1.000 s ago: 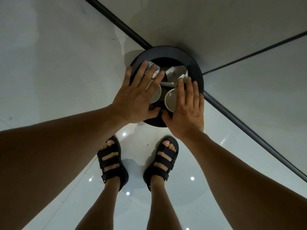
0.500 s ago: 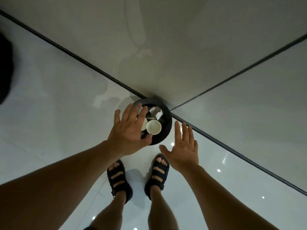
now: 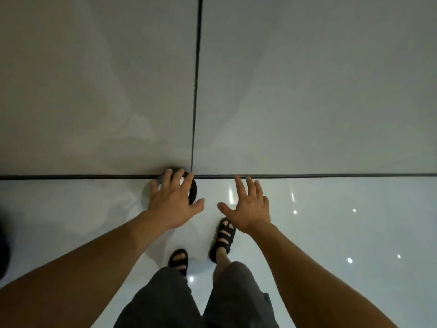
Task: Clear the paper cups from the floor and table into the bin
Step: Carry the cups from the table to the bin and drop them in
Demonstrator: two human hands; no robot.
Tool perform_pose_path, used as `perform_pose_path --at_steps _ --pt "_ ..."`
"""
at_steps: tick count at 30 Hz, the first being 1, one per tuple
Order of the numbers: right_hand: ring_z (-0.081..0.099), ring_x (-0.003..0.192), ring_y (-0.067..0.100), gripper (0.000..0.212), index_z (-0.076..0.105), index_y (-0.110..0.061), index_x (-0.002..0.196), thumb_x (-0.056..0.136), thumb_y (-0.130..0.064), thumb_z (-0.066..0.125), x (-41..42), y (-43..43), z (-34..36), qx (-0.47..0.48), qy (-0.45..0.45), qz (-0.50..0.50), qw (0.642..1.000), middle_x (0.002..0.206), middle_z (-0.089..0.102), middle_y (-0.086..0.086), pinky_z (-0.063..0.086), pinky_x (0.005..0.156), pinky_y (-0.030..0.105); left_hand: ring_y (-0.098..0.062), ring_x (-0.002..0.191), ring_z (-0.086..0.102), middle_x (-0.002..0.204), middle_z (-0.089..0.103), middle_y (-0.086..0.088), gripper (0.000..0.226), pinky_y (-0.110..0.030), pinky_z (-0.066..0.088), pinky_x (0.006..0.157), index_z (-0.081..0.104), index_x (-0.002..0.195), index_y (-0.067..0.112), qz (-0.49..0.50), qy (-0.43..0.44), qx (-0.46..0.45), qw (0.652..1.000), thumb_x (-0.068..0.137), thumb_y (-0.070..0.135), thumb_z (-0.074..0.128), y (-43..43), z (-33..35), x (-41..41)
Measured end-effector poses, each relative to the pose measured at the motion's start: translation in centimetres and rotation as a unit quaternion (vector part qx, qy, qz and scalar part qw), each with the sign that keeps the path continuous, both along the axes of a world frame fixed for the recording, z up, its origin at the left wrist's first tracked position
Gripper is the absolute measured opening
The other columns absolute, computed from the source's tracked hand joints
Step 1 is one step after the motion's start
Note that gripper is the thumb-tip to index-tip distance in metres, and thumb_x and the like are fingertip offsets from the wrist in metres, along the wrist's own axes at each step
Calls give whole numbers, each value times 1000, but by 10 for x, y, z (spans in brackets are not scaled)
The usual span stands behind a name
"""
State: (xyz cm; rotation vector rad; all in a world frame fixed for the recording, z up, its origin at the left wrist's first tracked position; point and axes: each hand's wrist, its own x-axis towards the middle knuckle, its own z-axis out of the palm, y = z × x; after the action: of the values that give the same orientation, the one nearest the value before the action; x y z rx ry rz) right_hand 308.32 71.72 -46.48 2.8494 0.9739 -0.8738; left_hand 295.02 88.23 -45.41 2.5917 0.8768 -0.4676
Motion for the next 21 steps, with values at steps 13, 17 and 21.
perform_pose_path --at_steps 13,17,21 --pt "-16 149 24 91 -4 -33 155 84 -76 35 -56 -237 103 47 -44 -357 932 164 -11 1 9 118 50 -25 146 -7 160 0 4 89 -56 4 113 3 151 33 -307 -35 24 951 77 80 21 -179 107 99" --pt "-15 149 25 91 -2 -32 155 85 -75 37 -60 -328 115 59 -62 -435 896 164 -9 1 9 118 50 -25 146 -7 160 0 4 87 -56 4 114 4 151 31 -378 -57 48 923 81 77 25 -261 129 134" --pt "-15 149 24 90 1 -31 156 85 -74 38 -73 -435 127 65 -74 -502 859 164 -8 1 8 118 50 -24 146 -7 160 1 4 86 -55 6 114 4 151 30 -452 -94 51 886 82 76 25 -383 141 154"
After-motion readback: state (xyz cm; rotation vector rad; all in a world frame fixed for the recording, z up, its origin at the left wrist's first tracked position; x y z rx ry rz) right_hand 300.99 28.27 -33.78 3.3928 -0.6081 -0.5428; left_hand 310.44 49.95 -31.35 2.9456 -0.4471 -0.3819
